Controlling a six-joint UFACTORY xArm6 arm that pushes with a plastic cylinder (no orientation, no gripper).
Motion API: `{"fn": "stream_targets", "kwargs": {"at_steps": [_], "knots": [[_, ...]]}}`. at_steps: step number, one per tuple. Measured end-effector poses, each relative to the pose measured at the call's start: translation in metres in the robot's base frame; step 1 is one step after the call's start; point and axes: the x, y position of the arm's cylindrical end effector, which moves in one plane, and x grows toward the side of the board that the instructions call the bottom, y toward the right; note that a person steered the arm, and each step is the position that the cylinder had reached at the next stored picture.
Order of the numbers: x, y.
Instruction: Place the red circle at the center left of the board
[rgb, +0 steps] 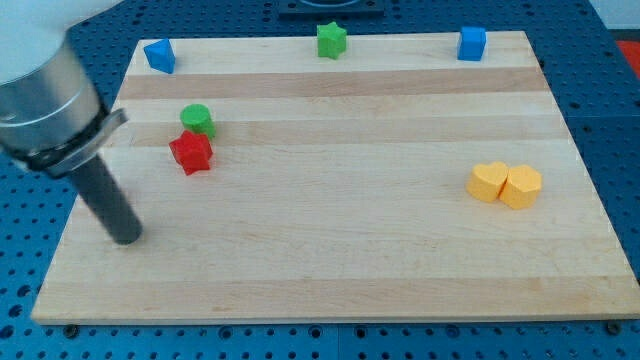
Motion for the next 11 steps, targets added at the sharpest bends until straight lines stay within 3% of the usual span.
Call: {"fn": "stream_targets", "kwargs": {"at_steps": [1,2,3,5,6,8,9,11], "knots": [[-0.017,-0.054],[-0.064,-0.045],[-0.083,-0.032],[-0.023,-0.013],[-0.029,0.015],[-0.076,0.008],[-0.066,0.007],[-0.094,-0.001]]}}
